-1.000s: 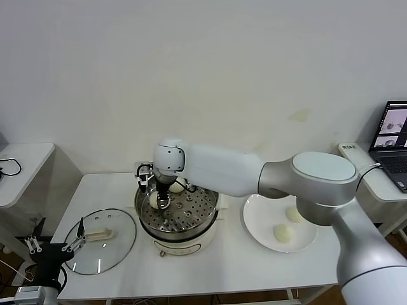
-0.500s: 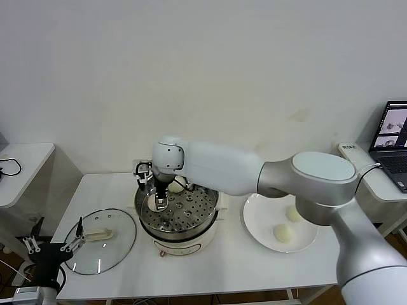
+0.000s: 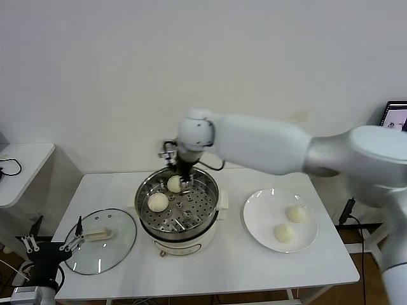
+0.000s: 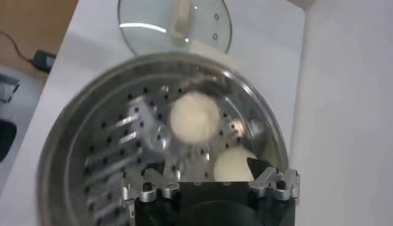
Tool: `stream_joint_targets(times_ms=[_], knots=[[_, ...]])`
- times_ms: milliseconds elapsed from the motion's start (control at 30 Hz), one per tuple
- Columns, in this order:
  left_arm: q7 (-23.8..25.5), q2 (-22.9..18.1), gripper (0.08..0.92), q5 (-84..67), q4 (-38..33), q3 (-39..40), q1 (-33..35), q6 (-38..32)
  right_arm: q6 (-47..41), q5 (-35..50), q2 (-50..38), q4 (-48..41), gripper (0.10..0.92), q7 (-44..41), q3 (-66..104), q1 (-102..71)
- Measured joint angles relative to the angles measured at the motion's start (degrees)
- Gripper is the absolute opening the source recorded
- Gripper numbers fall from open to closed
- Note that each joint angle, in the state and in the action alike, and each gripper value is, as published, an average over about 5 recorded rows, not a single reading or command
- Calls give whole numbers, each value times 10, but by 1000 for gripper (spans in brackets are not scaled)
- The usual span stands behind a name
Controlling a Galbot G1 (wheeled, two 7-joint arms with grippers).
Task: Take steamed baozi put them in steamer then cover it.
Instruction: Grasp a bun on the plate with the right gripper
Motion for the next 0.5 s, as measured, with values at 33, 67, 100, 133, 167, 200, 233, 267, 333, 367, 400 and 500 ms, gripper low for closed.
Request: stream_joint_targets(times_ms=[33,67,100,133,167,200,233,267,333,367,400,500], knots=[[0,0,823,1,0,1,0,0,4,-6,-21,14,823,-5,-1,2],[0,0,823,2,-1,3,0,0,9,-12,-42,28,823,-10,-1,4],[0,-1,823,4,-2,5,0,0,14,-20,-64,42,823,-15,-1,5],[0,-1,823,5,-2,6,0,0,20,-29,-88,55,823,-20,-1,5],[0,-2,823,7,-2,8,0,0,26,-39,-111,68,823,-25,0,4],[0,-2,823,8,-2,9,0,0,33,-49,-135,80,823,-30,0,3],[0,-2,823,9,-2,11,0,0,40,-60,-159,91,823,-35,1,0],[0,-3,823,11,-2,12,0,0,47,-71,-182,101,823,-39,3,-5],[1,-3,823,14,-1,14,1,0,62,-96,-226,118,823,-47,10,-19],[1,-3,823,15,0,15,1,0,70,-108,-247,125,823,-50,15,-28],[1,-3,823,17,0,17,2,0,77,-121,-267,131,823,-52,21,-40],[1,-4,823,22,1,20,3,0,98,-158,-320,144,823,-57,51,-85]])
